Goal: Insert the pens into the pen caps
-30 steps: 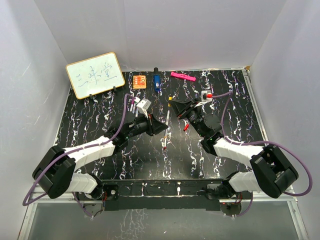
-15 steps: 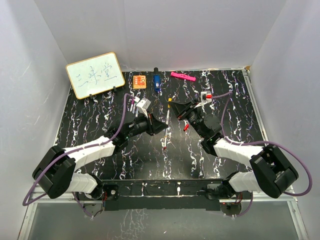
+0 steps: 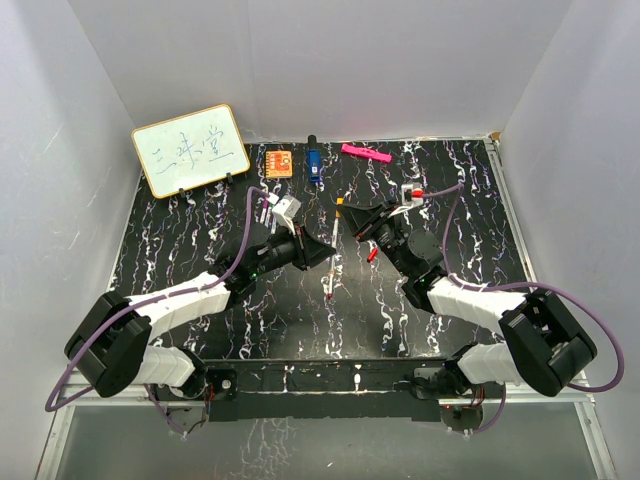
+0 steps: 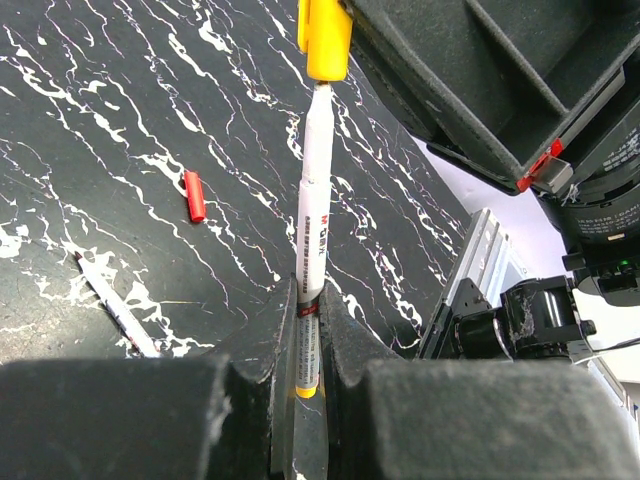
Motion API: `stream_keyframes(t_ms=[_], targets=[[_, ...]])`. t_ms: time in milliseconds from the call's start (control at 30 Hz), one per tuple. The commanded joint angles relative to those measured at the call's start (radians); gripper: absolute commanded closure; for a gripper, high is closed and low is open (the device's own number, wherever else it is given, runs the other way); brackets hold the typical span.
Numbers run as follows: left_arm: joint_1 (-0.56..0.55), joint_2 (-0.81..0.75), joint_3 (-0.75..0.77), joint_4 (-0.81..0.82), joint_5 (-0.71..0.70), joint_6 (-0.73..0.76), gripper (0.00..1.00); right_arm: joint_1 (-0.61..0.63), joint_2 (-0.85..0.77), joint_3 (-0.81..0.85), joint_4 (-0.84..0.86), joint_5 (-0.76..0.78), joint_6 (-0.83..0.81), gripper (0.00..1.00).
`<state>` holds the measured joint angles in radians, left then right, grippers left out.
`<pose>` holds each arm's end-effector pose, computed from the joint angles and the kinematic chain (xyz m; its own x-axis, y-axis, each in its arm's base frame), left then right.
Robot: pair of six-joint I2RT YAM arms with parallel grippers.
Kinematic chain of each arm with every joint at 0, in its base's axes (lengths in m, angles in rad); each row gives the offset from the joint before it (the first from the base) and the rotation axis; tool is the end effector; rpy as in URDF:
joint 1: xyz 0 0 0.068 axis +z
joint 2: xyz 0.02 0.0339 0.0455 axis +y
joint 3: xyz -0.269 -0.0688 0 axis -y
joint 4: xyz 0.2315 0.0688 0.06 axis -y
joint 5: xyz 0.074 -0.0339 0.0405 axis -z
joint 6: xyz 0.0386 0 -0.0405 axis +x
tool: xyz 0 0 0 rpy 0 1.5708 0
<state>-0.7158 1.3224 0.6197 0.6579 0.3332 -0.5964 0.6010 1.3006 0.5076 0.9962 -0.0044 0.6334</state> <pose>0.2027 -0.1930 0.2655 -0.5147 -0.2558 -0.8183 0.6981 0.4291 -0.5732 0.2174 0.1492 0.2726 -0.2026 0.5787 -0.7900 -0.5572 0.5953 0.5790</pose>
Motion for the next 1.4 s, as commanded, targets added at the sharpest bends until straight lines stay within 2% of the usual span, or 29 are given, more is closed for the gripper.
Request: stream_keyframes(t_ms=[0, 533, 967, 1367], targets=[[-0.002, -0.026, 0.01, 0.051, 0.0, -0.003, 1.0, 0.005, -0.014, 0.002, 0.05, -0.013, 0.005, 1.0], [-0.002, -0.023, 0.018, 0.078, -0.01, -0.012, 1.0, 0.019, 0.003, -0.02, 0.062, -0.038, 0.026, 1.0], [-0.002, -0.023, 0.021, 0.12, -0.107, -0.027, 1.0, 0.028, 0.012, -0.031, 0.037, -0.099, 0.033, 1.0], [0.001, -0.003, 0.055, 0.17, -0.202, 0.011, 1.0, 0.036, 0.042, 0.024, -0.105, -0.154, -0.001, 1.0]])
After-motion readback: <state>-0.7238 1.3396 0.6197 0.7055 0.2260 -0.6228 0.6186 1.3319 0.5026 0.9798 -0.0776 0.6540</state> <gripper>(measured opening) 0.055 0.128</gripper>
